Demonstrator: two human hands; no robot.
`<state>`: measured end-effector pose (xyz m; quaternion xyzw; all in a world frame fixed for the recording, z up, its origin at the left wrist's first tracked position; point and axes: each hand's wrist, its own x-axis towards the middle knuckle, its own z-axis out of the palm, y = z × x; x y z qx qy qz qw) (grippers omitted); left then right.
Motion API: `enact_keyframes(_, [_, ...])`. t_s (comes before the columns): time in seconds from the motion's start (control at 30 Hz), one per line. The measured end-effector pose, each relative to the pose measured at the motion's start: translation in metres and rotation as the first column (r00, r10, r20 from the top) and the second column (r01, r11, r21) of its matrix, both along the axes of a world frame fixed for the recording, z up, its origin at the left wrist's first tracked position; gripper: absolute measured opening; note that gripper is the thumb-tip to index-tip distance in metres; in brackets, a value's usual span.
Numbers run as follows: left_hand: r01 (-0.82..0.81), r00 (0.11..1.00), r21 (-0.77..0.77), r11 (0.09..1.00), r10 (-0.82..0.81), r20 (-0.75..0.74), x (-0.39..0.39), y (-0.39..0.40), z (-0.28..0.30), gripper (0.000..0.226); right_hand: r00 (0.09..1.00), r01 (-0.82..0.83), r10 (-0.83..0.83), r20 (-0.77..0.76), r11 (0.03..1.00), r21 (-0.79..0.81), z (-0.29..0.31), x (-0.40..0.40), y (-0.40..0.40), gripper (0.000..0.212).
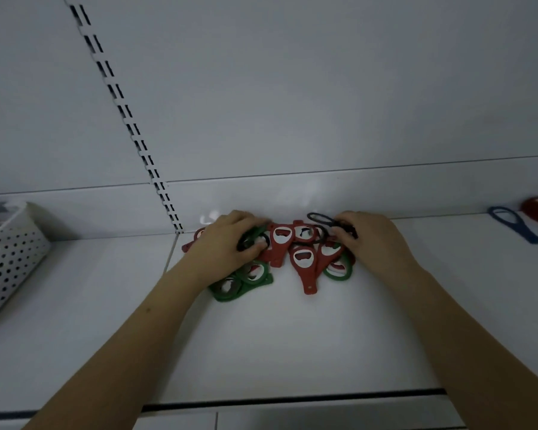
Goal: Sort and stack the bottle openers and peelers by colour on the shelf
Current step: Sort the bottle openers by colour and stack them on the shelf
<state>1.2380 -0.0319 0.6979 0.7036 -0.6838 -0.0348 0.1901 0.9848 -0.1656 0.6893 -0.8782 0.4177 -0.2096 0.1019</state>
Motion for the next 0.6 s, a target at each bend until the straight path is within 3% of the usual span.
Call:
enact_keyframes(0.07, [-0.019, 0.998, 0.080, 0.997, 0.014, 0.067, 0.002, -0.004, -0.004, 0.045, 0.999, 0.027, -0.030, -0.034, 0.997, -0.075, 0.001, 0.001, 0.001, 0.024])
enact_keyframes(0.2, [-0.035, 0.999, 0.205, 0.978, 0.039, -0.017, 0.019, 0.006, 0.001, 0.054, 0.993, 0.114, -0.115, -0.007, 0.992, -0.058, -0.004, -0.001, 0.003, 0.023])
enact_keyframes(0.27, [-0.041, 0.997, 0.354, 0.934, 0.062, -0.049, 0.028, 0.016, 0.008, 0.075, 0.991, 0.124, -0.121, 0.053, 0.991, -0.051, -0.005, -0.002, 0.006, 0.022])
enact_keyframes(0.33, [-0.029, 0.996, 0.398, 0.917, 0.062, -0.069, 0.033, 0.019, 0.014, 0.091, 0.989, 0.117, -0.111, 0.097, 0.992, -0.052, -0.003, -0.001, 0.008, 0.022])
enact_keyframes(0.47, [-0.024, 0.999, 0.211, 0.977, 0.029, -0.020, 0.030, 0.004, 0.019, 0.051, 0.978, 0.117, -0.106, 0.178, 0.992, -0.049, 0.002, 0.003, 0.011, 0.020])
enact_keyframes(0.6, [-0.015, 1.000, 0.364, 0.931, 0.007, 0.023, 0.023, -0.005, 0.023, 0.049, 0.954, 0.094, -0.086, 0.287, 0.995, -0.014, 0.002, 0.004, 0.012, 0.016])
